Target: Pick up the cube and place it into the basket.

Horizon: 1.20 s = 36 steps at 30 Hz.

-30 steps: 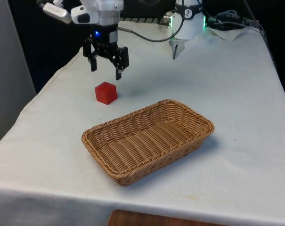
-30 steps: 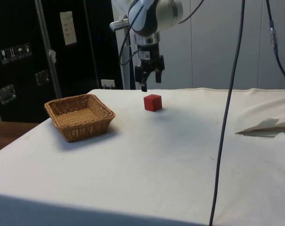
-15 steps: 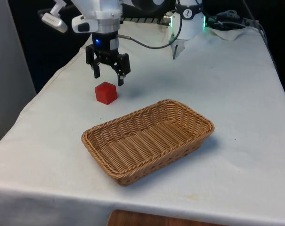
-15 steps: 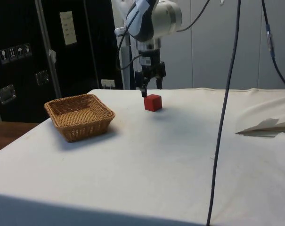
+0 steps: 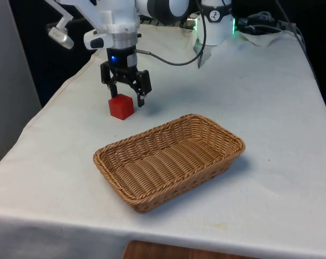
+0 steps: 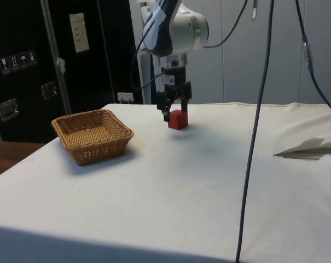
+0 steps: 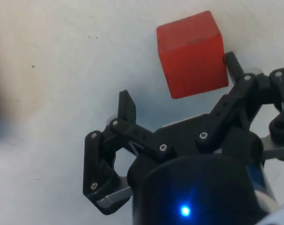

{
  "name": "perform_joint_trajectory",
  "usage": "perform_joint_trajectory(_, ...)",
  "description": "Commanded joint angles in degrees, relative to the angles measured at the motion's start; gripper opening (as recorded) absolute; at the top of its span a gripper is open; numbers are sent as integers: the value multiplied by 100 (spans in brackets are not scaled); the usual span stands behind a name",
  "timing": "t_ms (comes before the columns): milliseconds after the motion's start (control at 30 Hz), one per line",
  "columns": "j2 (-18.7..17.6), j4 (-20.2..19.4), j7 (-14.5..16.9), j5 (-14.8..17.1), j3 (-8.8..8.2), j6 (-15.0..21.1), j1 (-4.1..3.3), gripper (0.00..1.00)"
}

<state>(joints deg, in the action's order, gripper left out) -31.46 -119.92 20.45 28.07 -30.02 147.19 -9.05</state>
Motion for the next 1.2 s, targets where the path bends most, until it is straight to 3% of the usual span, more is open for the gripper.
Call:
perform_joint_trajectory(0,-29,17,92,97,86,74,57,100)
perform_joint_trajectory(33,-46,17,103,103,92,80,57,100)
perform_joint_trajectory(67,-40,6,23,6,11,17,0,100)
perform_joint_trajectory(100,-69,23,120,109,103,86,63,100)
perform_joint_trajectory(200,-126,34,166,143,115,103,74,100)
perform_joint_trajectory(367,-252,103,269,229,80,80,52,100)
perform_joint_trajectory(400,-258,92,212,172,23,34,0,100)
perform_joint_trajectory(433,-269,109,275,235,74,80,52,100)
perform_joint_trajectory(633,-298,120,218,178,11,34,0,100)
perform_joint_trajectory(667,-292,126,252,212,34,57,29,100)
perform_joint_trajectory(1167,-315,143,218,183,6,29,6,100)
